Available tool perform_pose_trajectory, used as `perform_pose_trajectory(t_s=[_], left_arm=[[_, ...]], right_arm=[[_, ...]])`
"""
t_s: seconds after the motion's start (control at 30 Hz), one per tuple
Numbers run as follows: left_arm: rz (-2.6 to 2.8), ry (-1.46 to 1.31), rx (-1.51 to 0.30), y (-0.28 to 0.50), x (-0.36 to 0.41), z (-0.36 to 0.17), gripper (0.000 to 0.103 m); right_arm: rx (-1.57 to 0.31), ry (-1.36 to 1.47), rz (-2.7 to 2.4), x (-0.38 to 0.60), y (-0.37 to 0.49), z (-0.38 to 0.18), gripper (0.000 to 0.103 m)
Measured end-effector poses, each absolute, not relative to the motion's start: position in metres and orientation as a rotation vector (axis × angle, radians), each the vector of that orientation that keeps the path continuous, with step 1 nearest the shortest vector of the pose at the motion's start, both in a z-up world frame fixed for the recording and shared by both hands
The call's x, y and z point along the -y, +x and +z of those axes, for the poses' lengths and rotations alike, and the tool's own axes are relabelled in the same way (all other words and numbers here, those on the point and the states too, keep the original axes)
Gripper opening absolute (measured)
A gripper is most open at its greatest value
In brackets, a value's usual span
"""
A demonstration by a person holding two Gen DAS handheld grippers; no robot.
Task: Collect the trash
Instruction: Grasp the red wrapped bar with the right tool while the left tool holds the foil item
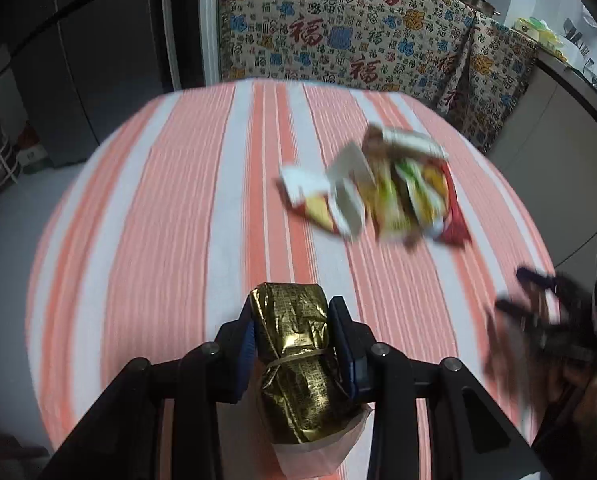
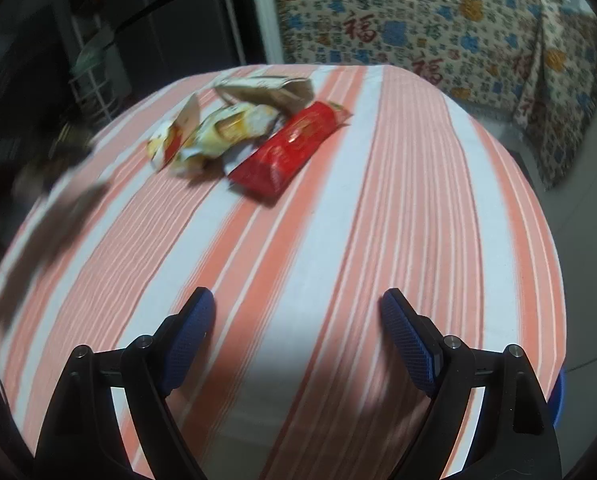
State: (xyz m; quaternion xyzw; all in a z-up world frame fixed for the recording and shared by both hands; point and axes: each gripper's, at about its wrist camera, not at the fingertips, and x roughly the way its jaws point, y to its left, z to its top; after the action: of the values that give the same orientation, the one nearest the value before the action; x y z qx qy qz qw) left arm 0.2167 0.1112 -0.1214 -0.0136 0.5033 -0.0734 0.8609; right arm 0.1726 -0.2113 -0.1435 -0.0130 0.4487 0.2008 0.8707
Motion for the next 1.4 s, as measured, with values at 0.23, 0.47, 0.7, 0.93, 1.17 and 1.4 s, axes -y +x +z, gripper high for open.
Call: perform_pose_trajectory(t_s=[0.23, 0.47, 0.7, 0.93, 1.17, 1.4], left_arm=[[-0.116, -0.045, -0.977, 0.184, -0.103, -0.139, 0.039], [-0.084, 0.009, -0.969, 0.176, -0.097, -0.158, 0.063], [-0.064, 0.03, -0.936, 0.172, -0.093, -0.161, 0.068], [-0.039, 0.03, -0.943, 0.176, -0.088, -0.163, 0.075], [0.017, 0.016, -0.959, 0.181, -0.092, -0.166, 0.093], [0.031, 0.006, -0.966, 0.182, -0.094, -0.167, 0.097]], right_arm=[[-0.94, 0.082, 0.447, 0.2, 0.211, -0.136, 0.077], [-0.921, 0.096, 0.441, 0.173, 0.244, -0.147, 0.056], [-0.944, 0.006, 0.476, 0.197, 0.214, -0.136, 0.022], [-0.928, -0.102, 0.467, 0.217, 0.156, -0.135, 0.034], [-0.919, -0.151, 0.403, 0.202, 0.154, -0.15, 0.081], [-0.959, -0.147, 0.358, 0.188, 0.174, -0.155, 0.103]])
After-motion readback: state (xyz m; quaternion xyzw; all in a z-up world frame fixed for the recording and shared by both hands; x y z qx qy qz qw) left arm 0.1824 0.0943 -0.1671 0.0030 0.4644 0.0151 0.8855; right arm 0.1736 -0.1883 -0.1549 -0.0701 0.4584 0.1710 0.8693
